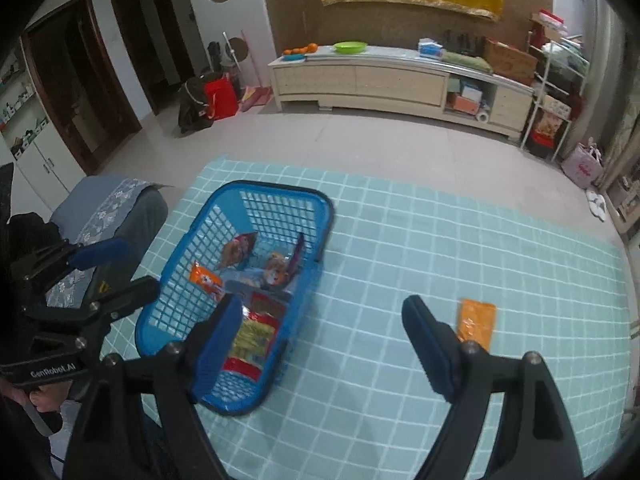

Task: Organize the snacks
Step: 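Move both tools back over the orange bag on the table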

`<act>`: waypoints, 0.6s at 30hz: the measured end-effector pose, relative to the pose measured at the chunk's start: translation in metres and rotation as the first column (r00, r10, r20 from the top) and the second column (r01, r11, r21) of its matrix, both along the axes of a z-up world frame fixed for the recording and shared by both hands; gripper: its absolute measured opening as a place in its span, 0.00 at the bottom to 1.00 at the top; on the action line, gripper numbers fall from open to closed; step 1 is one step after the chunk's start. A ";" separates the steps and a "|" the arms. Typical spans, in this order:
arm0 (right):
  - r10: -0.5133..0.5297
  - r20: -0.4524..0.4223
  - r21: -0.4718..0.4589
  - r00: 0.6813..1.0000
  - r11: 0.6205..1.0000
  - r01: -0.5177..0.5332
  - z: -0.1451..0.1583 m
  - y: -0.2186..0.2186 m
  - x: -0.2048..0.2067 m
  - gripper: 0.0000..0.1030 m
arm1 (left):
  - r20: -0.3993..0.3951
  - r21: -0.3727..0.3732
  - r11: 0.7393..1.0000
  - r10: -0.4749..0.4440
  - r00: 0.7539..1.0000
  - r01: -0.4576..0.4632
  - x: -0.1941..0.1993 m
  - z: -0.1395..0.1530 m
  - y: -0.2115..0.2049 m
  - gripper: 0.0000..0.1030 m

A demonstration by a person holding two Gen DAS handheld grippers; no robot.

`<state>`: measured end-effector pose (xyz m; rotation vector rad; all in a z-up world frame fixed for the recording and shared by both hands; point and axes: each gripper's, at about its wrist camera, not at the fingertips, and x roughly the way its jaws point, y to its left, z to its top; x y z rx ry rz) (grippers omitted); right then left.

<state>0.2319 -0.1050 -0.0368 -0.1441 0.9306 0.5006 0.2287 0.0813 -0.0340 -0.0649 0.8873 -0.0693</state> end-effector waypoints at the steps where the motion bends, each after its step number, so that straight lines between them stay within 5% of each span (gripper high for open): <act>1: -0.006 -0.001 0.003 1.000 1.000 0.006 0.001 -0.006 -0.002 0.83 | 0.003 0.003 1.000 -0.002 1.000 0.002 -0.001 0.001 -0.005 0.64; 18: -0.126 -0.052 -0.002 0.991 0.992 0.126 -0.017 -0.110 0.017 0.83 | -0.049 -0.019 0.993 -0.118 0.992 0.117 0.036 -0.022 -0.116 0.64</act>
